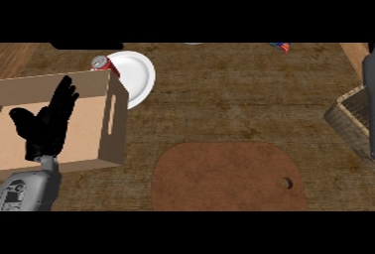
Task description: Pick the eggplant from the cutting board and place it in the basket
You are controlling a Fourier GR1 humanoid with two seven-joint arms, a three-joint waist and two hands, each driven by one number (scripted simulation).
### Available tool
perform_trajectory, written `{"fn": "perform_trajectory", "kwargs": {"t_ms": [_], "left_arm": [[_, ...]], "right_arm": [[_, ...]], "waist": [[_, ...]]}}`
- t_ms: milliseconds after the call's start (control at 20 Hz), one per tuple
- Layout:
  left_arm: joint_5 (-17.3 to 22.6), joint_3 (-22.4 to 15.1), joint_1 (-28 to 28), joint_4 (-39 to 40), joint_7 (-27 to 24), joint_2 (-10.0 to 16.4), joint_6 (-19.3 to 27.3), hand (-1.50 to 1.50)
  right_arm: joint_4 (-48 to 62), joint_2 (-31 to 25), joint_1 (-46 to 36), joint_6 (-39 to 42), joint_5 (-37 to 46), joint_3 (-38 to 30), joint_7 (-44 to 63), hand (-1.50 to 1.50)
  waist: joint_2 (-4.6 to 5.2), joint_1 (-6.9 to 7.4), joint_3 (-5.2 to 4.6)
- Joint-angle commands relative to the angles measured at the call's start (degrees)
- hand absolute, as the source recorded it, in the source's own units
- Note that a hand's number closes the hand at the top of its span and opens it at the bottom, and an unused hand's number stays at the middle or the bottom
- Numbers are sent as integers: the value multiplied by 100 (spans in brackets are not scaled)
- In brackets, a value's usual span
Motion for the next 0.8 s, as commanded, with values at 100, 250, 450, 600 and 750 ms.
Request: {"fn": "perform_trajectory", "kwargs": {"t_ms": [100,250,450,600,750], "left_arm": [[-63,-57,276,-280,85,-30,-59,0],[-51,47,14,-209,229,-18,15,0],[22,25,441,-631,248,33,-199,0],[-39,20,126,-395,186,-39,-45,0],[46,184,23,-111,74,74,-134,0]], "right_arm": [[348,-409,243,9,-480,-392,-493,150],[-450,-531,929,419,-804,-448,-549,150],[83,-629,663,98,-1193,-724,-956,150],[128,-1250,1358,1070,176,592,-1278,150],[-19,-1652,1341,1370,406,942,-1721,150]], "waist": [[-3,12,1],[-17,-53,1],[-7,18,2],[58,-5,-51],[16,-62,-22]]}}
